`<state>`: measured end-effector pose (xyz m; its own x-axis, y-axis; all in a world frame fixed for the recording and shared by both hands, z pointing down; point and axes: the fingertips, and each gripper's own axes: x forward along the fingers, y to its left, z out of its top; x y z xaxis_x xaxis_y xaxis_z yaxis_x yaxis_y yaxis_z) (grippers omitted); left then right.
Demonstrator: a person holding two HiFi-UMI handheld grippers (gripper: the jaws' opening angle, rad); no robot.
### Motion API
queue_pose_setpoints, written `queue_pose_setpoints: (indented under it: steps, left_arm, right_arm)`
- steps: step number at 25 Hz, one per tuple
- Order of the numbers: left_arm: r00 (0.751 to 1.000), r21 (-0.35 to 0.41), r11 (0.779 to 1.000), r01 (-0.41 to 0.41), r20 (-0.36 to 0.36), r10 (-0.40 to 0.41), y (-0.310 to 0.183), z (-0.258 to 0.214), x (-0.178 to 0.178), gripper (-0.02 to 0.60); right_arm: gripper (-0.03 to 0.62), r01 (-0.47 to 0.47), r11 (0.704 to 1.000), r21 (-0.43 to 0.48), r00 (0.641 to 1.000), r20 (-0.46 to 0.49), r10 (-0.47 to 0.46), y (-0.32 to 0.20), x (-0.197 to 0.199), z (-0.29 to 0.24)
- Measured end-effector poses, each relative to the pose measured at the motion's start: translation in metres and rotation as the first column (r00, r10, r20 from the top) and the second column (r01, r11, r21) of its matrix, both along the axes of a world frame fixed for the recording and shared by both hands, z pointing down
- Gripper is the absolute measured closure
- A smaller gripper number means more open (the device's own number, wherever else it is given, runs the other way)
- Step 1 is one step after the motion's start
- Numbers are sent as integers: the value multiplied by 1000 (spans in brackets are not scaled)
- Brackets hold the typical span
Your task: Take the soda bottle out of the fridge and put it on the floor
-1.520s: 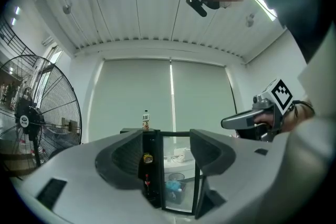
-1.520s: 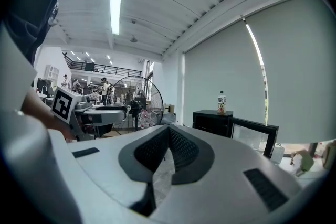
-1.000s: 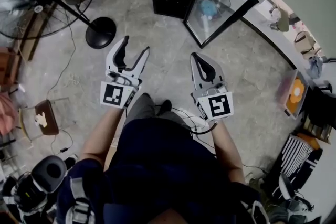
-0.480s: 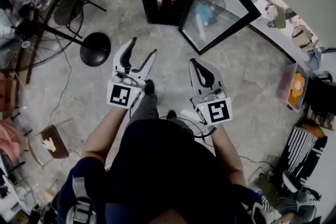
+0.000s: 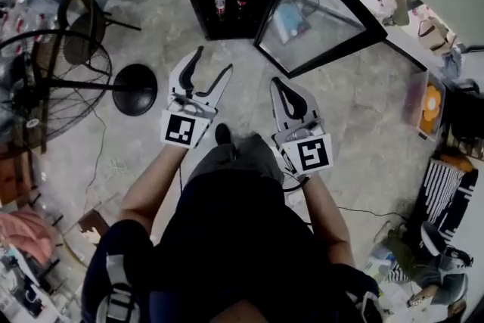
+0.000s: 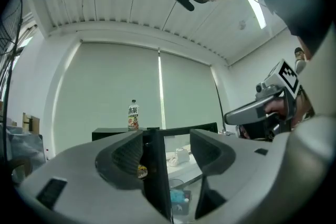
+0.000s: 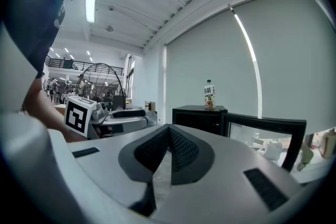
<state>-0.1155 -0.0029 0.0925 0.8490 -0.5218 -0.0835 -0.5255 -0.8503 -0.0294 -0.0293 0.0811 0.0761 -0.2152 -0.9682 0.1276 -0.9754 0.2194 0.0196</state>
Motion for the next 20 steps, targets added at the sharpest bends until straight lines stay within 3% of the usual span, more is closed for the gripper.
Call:
queue_pose_setpoints:
  steps: [15,20]
  left_arm:
    - [998,-22,1000,20,61,-19,-81,84,95,308]
    - [997,-58,998,6,81,-1,-107,135,119,308]
  right_arm:
    - [575,33,999,0,999,24,-33,-74,68,41]
    - [576,21,1000,-12,1000,13,-21,-90,81,70]
